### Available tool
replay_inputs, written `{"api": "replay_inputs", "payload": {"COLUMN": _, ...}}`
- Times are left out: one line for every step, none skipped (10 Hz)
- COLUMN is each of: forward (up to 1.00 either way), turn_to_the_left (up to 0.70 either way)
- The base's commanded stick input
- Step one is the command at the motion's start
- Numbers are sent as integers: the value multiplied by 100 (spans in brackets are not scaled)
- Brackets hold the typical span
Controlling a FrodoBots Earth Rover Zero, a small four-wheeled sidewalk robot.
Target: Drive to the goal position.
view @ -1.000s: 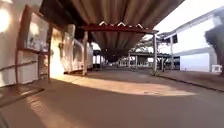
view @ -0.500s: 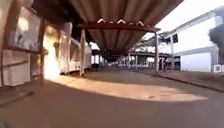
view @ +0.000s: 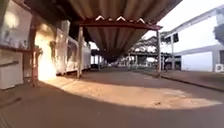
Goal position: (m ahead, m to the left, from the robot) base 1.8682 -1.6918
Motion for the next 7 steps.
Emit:
{"api": "replay_inputs", "payload": {"forward": 70, "turn_to_the_left": 0}}
{"api": "replay_inputs", "payload": {"forward": 70, "turn_to_the_left": 0}}
{"api": "replay_inputs", "payload": {"forward": 70, "turn_to_the_left": 0}}
{"api": "replay_inputs", "payload": {"forward": 70, "turn_to_the_left": 0}}
{"api": "replay_inputs", "payload": {"forward": 70, "turn_to_the_left": 0}}
{"api": "replay_inputs", "payload": {"forward": 70, "turn_to_the_left": 0}}
{"api": "replay_inputs", "payload": {"forward": 70, "turn_to_the_left": 0}}
